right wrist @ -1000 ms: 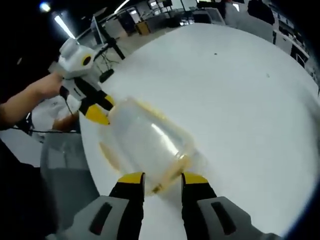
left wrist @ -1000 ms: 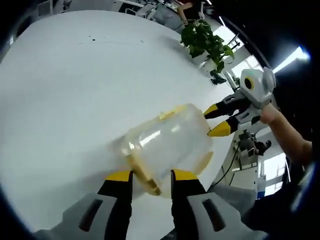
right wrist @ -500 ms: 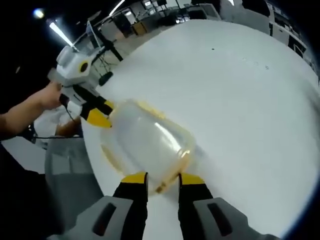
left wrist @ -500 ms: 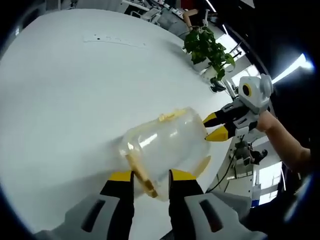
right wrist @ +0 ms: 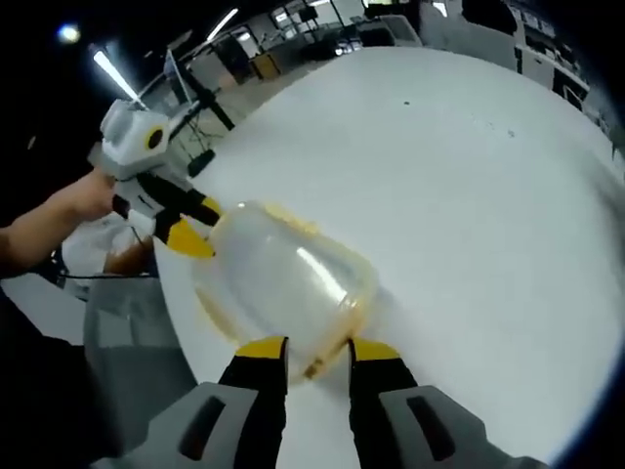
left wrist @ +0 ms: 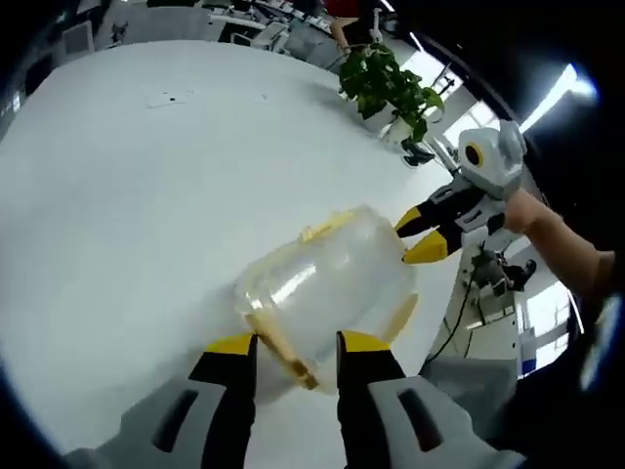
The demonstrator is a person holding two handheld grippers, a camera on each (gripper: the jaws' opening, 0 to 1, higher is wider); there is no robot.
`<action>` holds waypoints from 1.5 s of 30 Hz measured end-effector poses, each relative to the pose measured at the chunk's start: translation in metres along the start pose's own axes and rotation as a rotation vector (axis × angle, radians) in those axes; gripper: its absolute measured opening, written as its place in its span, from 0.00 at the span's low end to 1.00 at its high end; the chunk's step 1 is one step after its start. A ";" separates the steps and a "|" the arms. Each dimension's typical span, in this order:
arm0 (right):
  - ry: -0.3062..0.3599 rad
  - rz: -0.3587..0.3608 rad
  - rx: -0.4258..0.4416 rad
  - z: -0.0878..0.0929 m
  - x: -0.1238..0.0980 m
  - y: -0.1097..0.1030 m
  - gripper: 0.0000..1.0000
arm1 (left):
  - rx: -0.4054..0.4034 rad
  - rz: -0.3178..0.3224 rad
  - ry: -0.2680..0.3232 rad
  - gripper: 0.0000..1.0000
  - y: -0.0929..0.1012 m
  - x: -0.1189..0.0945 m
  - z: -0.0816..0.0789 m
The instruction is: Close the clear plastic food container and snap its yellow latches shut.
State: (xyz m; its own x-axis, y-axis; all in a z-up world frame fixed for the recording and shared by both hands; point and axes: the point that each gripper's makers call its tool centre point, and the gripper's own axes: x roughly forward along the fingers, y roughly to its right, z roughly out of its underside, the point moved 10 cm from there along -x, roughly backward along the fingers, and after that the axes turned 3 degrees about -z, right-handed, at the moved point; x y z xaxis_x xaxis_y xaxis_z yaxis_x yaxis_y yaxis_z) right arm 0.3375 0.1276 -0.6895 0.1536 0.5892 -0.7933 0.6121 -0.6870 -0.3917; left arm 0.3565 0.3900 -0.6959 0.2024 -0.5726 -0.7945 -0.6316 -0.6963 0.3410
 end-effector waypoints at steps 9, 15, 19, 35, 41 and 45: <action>-0.014 -0.008 -0.101 0.001 -0.002 0.001 0.24 | 0.037 -0.050 0.005 0.32 0.008 -0.001 -0.001; -0.058 0.047 -0.285 -0.007 -0.002 -0.005 0.27 | 0.180 -0.120 0.001 0.36 0.016 -0.004 -0.006; -0.071 0.036 -0.279 -0.008 -0.002 -0.004 0.27 | 0.209 -0.128 -0.011 0.36 0.017 -0.003 -0.009; -0.087 0.001 -0.422 -0.016 -0.009 -0.006 0.30 | 0.474 -0.079 -0.078 0.39 0.028 -0.008 -0.027; -0.089 -0.018 -0.477 -0.027 -0.010 -0.010 0.35 | 0.516 -0.063 -0.077 0.39 0.033 -0.007 -0.034; -0.092 -0.024 -0.505 -0.033 -0.009 -0.011 0.35 | 0.542 -0.053 -0.075 0.38 0.036 -0.004 -0.037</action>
State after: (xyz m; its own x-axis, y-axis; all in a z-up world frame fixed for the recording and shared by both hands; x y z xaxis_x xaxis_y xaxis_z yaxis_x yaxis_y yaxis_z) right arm 0.3548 0.1439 -0.6623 0.0804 0.5469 -0.8334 0.9164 -0.3695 -0.1541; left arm 0.3604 0.3513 -0.6618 0.2030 -0.4964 -0.8440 -0.9211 -0.3893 0.0074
